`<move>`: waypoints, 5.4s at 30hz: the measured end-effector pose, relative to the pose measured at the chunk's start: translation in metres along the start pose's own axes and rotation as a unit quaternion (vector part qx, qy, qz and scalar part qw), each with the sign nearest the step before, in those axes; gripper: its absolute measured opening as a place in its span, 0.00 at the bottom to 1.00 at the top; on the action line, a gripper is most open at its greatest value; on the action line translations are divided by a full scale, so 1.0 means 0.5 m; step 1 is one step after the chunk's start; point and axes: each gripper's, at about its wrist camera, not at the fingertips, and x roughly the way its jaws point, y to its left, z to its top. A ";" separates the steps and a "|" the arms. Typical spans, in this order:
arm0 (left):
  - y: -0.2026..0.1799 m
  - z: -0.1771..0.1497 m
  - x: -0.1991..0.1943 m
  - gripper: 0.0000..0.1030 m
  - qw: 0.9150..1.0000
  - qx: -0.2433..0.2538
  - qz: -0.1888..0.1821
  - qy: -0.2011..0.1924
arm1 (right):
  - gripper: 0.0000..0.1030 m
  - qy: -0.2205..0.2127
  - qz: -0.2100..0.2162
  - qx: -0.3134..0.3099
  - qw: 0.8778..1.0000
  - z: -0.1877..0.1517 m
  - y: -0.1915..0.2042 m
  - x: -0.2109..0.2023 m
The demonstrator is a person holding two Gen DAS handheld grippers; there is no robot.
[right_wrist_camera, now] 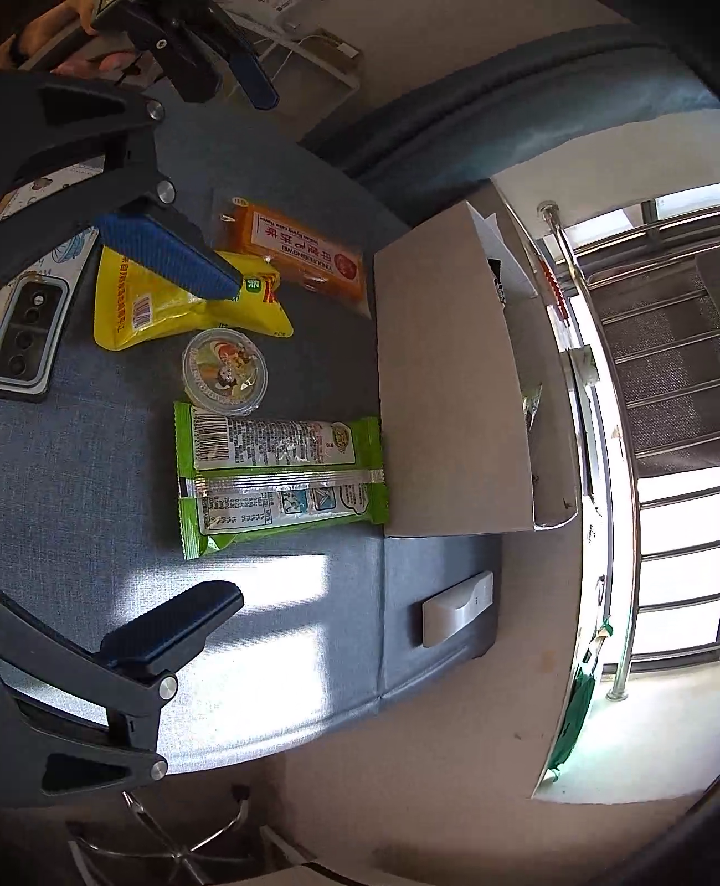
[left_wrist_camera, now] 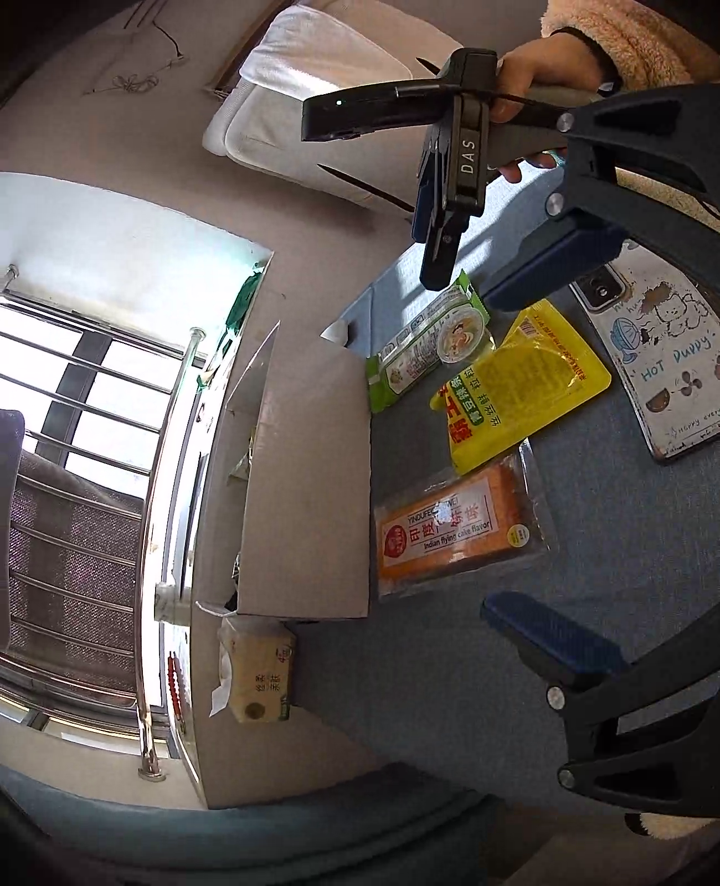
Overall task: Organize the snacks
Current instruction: 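Grasp the green snack stick pack with the right tool while the left tool grasps the orange flying-cake pack, then carry both packs into the white box and open both tools, then withdraw both tools from the box toward the last two snacks, then grasp the round cartoon jelly cup with the right tool while the left tool grasps the yellow pea pouch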
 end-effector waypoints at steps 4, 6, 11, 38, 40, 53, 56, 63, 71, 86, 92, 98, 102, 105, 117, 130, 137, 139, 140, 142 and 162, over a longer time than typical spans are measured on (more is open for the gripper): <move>0.008 0.001 -0.011 1.00 1.000 -0.002 0.005 -0.007 | 1.00 0.042 -0.022 -0.021 0.999 0.046 0.004 0.070; 0.009 0.000 -0.010 1.00 1.000 -0.002 0.009 -0.006 | 1.00 0.061 -0.030 -0.022 0.997 0.063 0.000 0.104; 0.012 -0.005 0.004 1.00 1.000 -0.004 0.010 0.006 | 1.00 0.114 -0.052 -0.023 0.992 0.083 -0.004 0.182; 0.054 0.087 0.243 1.00 0.983 -0.040 0.109 0.144 | 0.58 -0.066 0.027 0.008 0.997 0.025 -0.022 -0.091; 0.056 0.096 0.278 1.00 0.979 -0.031 0.128 0.153 | 0.58 -0.076 0.023 0.017 0.997 -0.004 -0.021 -0.109; 0.072 0.079 0.323 0.84 0.975 0.031 0.152 0.159 | 0.59 -0.072 0.046 0.045 0.995 -0.067 -0.033 -0.120; 0.112 0.090 0.292 0.57 0.981 0.013 0.129 0.142 | 0.59 -0.070 0.048 0.042 0.996 -0.067 -0.030 -0.114; 0.147 0.097 0.168 0.56 0.990 0.004 0.113 0.086 | 0.59 -0.075 0.059 0.039 0.995 -0.064 -0.010 -0.107; 0.074 0.163 0.035 0.57 0.999 0.001 0.047 -0.003 | 0.59 -0.084 0.085 0.024 0.992 -0.006 0.014 -0.100; 0.043 0.505 0.228 0.57 0.997 0.033 0.056 -0.028 | 0.59 -0.064 0.092 0.085 0.990 0.417 -0.053 0.071; 0.058 0.530 0.325 0.76 0.997 0.020 0.077 0.006 | 0.79 -0.048 0.072 0.098 0.991 0.474 -0.068 0.151; 0.070 0.513 0.300 1.00 0.997 0.030 0.077 0.010 | 1.00 -0.035 0.068 0.107 0.991 0.465 -0.082 0.160; 0.080 0.507 0.252 1.00 0.996 0.025 0.084 -0.006 | 1.00 -0.038 0.079 0.097 0.991 0.448 -0.072 0.138; 0.080 0.496 0.200 1.00 0.996 0.027 0.078 -0.026 | 1.00 -0.046 0.087 0.080 0.992 0.423 -0.057 0.105; 0.021 0.295 0.025 1.00 0.996 0.055 0.028 -0.060 | 1.00 -0.090 0.121 -0.023 0.988 0.191 0.029 -0.083; 0.005 0.038 0.021 1.00 1.000 0.003 -0.010 0.006 | 1.00 -0.025 0.044 -0.018 0.999 -0.090 0.024 -0.061; 0.007 0.002 0.027 1.00 0.999 -0.018 -0.012 0.026 | 1.00 -0.006 0.008 -0.052 0.999 -0.099 0.033 -0.024; 0.010 0.000 0.026 1.00 0.999 -0.022 -0.006 0.027 | 1.00 -0.004 0.011 -0.059 0.998 -0.086 0.040 -0.011; 0.012 -0.001 0.026 1.00 0.999 -0.024 -0.006 0.028 | 1.00 -0.006 0.006 -0.065 0.998 -0.080 0.044 -0.006; 0.016 -0.002 0.025 1.00 0.999 -0.030 -0.007 0.027 | 1.00 -0.006 0.000 -0.077 0.997 -0.069 0.055 0.011; 0.020 -0.015 0.054 1.00 0.998 -0.031 0.002 0.057 | 0.50 0.047 0.011 -0.110 0.993 -0.034 0.077 0.119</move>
